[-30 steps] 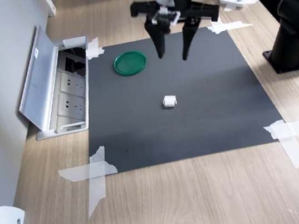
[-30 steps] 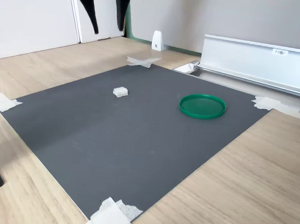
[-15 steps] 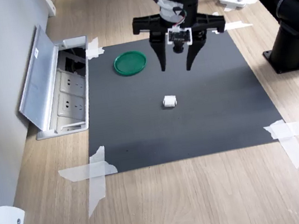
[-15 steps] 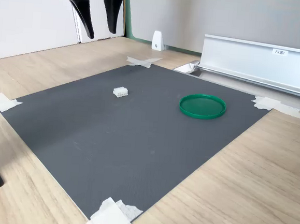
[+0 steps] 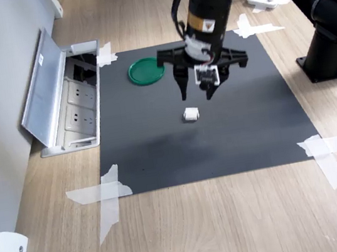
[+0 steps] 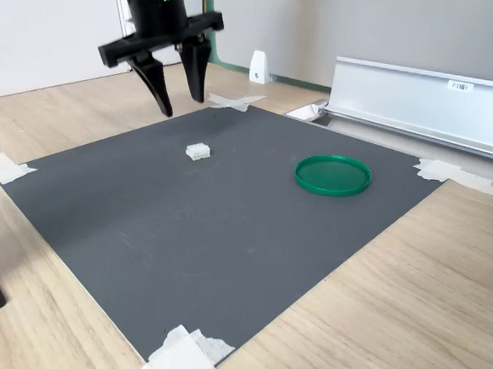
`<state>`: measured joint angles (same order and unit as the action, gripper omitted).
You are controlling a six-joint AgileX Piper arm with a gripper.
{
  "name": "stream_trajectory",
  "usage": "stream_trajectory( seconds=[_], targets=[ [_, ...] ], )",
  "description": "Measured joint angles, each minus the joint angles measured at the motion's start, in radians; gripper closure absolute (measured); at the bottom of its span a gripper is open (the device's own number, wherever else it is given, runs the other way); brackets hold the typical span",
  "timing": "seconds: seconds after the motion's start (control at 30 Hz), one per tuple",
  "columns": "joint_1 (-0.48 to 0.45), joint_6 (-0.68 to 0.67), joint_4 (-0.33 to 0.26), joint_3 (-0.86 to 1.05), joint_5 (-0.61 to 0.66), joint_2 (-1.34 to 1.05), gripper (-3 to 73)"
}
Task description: Grasp a white terminal and put it on the green lid.
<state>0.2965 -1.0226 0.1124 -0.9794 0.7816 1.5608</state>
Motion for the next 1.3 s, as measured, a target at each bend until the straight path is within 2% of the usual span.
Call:
stream_trajectory(
  seconds=[0.43, 0.77, 1.3],
  targets=[
    [-0.049, 0.045, -0.013, -0.043, -0.005, 0.07, 20.6],
    [-0.048, -0.031, -0.031, -0.045, 0.009, 0.079, 20.5],
    [-0.048, -0.012, -0.039, -0.046, -0.01, 0.16, 20.4]
  ],
)
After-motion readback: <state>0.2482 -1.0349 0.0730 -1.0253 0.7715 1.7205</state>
